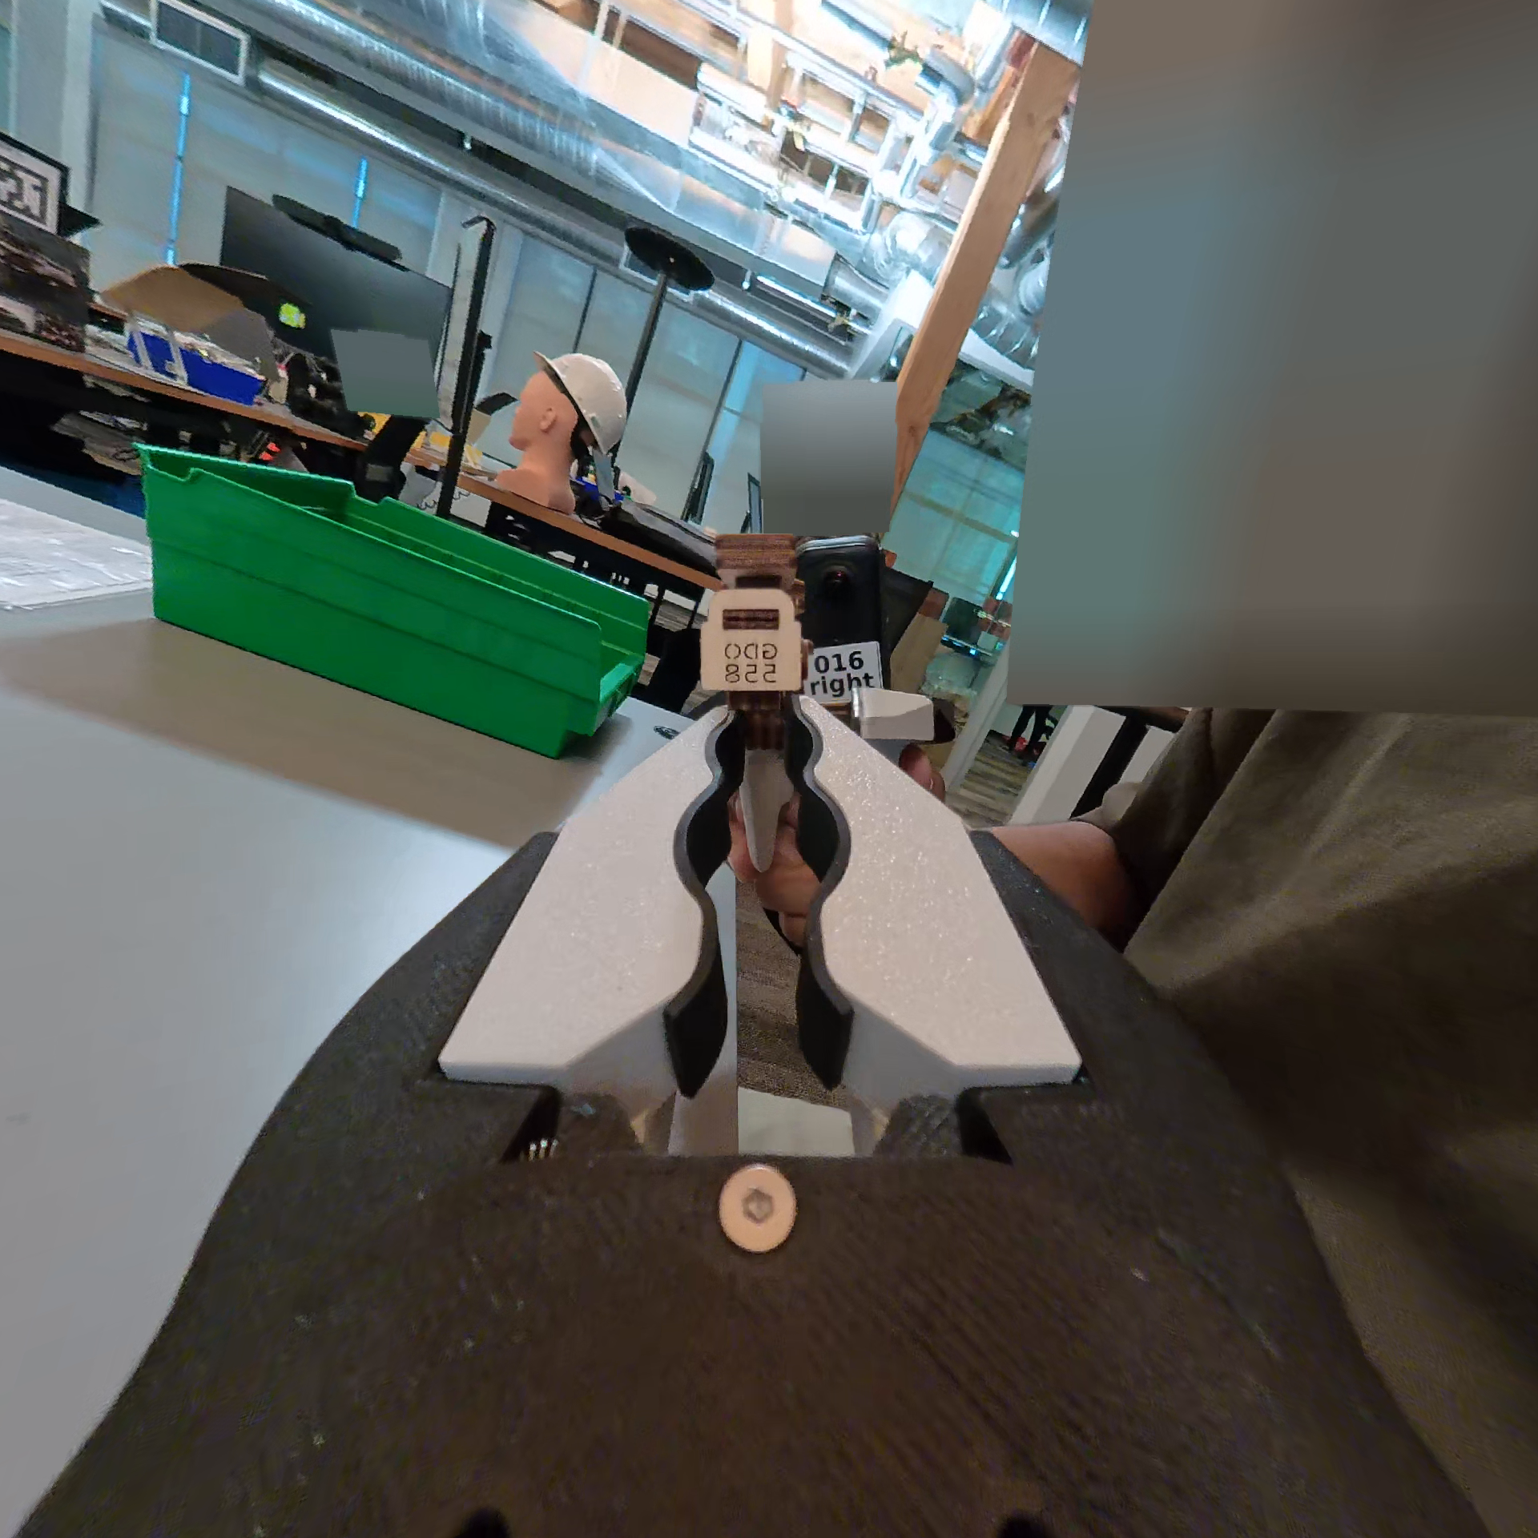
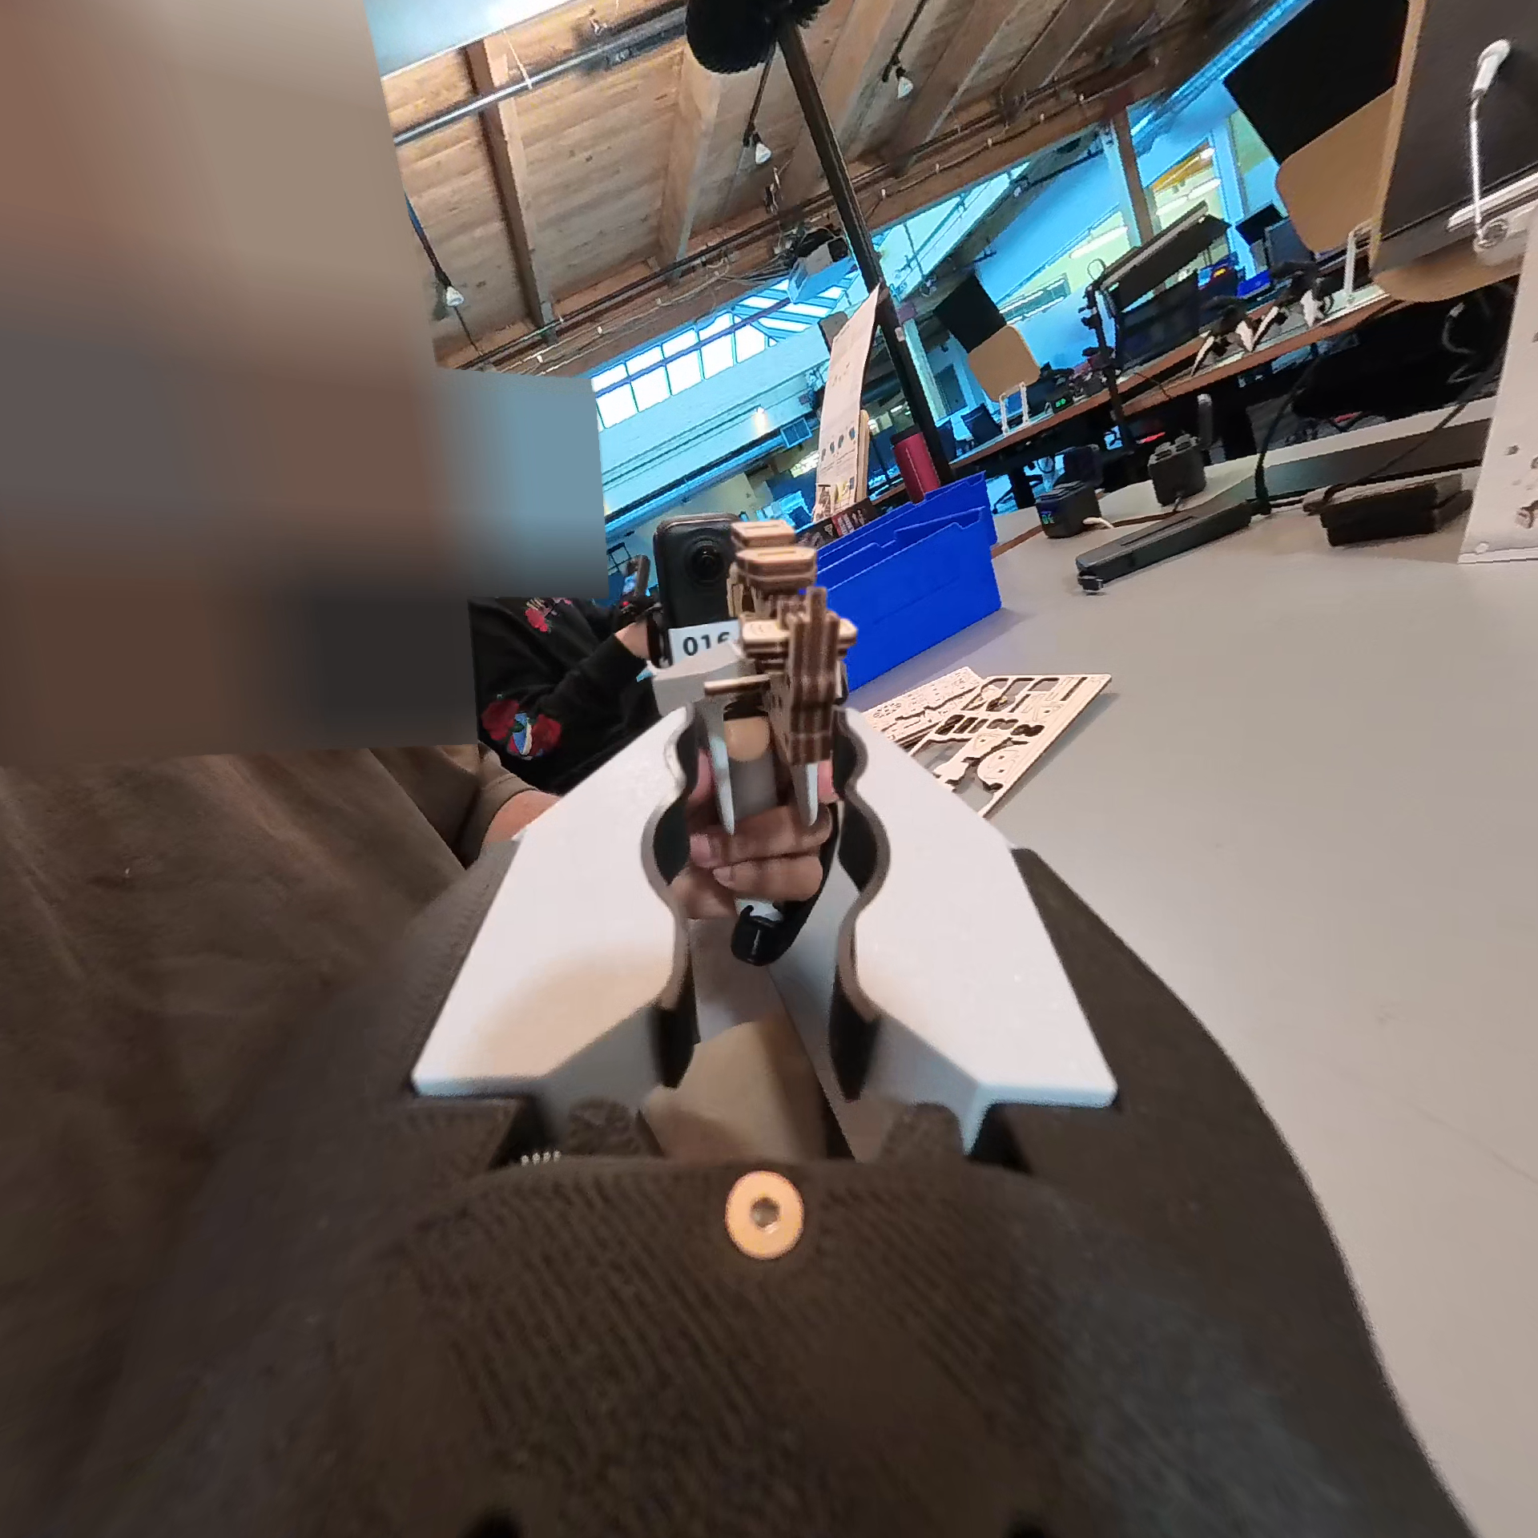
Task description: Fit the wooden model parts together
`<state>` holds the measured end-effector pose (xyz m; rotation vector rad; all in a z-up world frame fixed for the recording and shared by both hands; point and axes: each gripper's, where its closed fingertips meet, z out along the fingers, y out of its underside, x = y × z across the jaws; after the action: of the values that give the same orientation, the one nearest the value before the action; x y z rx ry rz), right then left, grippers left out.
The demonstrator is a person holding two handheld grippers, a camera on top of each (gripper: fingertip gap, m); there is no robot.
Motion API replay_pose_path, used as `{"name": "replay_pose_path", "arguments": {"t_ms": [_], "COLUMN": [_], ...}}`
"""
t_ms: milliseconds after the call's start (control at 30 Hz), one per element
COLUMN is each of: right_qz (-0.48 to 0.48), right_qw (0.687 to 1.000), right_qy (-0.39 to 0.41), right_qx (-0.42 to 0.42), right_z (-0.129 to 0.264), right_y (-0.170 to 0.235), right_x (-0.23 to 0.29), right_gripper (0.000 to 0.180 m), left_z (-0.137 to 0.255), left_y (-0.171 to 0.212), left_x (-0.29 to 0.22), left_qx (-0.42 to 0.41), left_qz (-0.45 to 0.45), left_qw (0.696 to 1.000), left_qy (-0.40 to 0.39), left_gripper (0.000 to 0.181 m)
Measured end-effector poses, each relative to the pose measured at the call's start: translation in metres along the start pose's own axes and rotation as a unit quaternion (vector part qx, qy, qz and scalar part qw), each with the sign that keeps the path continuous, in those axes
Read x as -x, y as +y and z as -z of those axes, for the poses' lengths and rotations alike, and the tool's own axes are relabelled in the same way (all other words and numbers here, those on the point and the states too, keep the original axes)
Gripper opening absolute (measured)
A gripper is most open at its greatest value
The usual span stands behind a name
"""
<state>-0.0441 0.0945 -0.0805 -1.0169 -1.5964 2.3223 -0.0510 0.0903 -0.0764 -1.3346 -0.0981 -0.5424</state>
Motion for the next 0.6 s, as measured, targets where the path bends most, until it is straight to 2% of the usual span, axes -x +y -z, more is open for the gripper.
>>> {"name": "replay_pose_path", "arguments": {"t_ms": [200,433,600], "right_qz": [-0.003,-0.046,-0.052], "right_qw": [1.0,0.999,0.999], "right_qy": [0.009,-0.017,-0.01], "right_qx": [-0.004,-0.004,-0.007], "right_z": [0.0015,-0.0024,-0.0015], "right_y": [-0.0013,0.0012,0.0009], "right_x": [-0.0031,0.003,-0.0001], "right_gripper": [0.015,0.042,0.028], "left_z": [-0.0028,-0.0006,-0.0024], "left_y": [0.0018,0.0008,0.0017], "left_x": [-0.0037,0.0009,-0.002], "left_qx": [-0.003,-0.004,-0.003], "left_qz": [-0.01,-0.018,-0.024], "left_qw": [1.0,1.0,1.0], "left_qy": [-0.006,-0.018,-0.016], "left_gripper": [0.007,0.006,0.006]}}
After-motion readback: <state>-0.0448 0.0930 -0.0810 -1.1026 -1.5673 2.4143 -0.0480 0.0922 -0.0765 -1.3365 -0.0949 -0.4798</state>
